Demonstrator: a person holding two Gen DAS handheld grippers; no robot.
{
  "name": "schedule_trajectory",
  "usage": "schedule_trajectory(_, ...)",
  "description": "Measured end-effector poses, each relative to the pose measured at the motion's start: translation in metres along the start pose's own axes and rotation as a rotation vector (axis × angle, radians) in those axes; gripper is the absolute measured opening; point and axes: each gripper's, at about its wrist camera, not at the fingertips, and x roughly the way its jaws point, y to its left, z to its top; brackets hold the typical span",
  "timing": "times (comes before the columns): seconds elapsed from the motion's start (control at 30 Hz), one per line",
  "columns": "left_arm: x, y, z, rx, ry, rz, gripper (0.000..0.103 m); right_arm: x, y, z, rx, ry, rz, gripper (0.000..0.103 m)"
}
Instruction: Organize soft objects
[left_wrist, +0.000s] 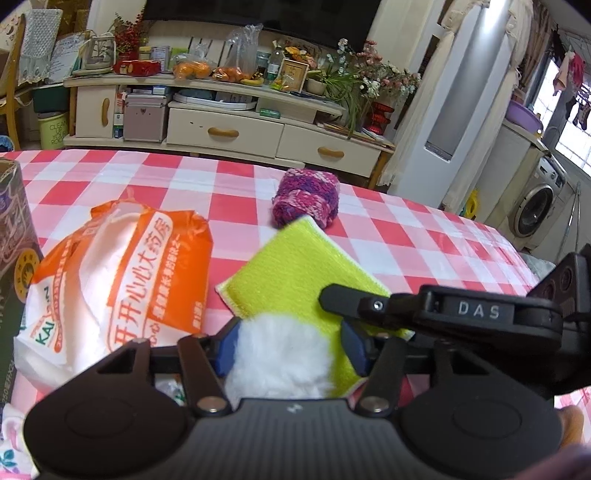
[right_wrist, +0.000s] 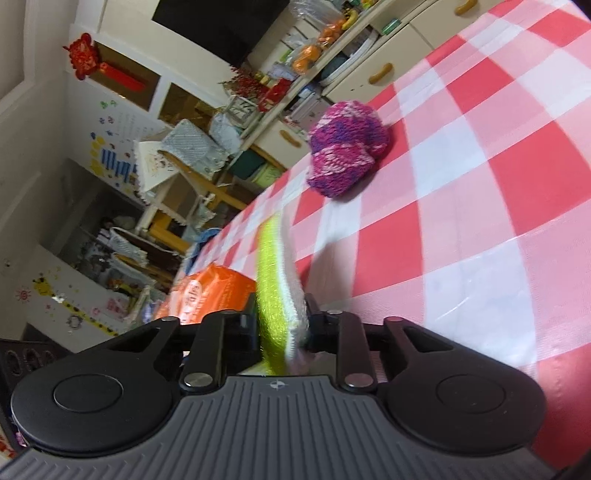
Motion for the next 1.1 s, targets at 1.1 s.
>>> schedule_trajectory(1.1, -0.041, 0.007, 0.001, -0.039, -0.058, -0.014, 0.018, -0.023, 0.057, -0.024, -0.422, -0.121, -0.35, 0.025)
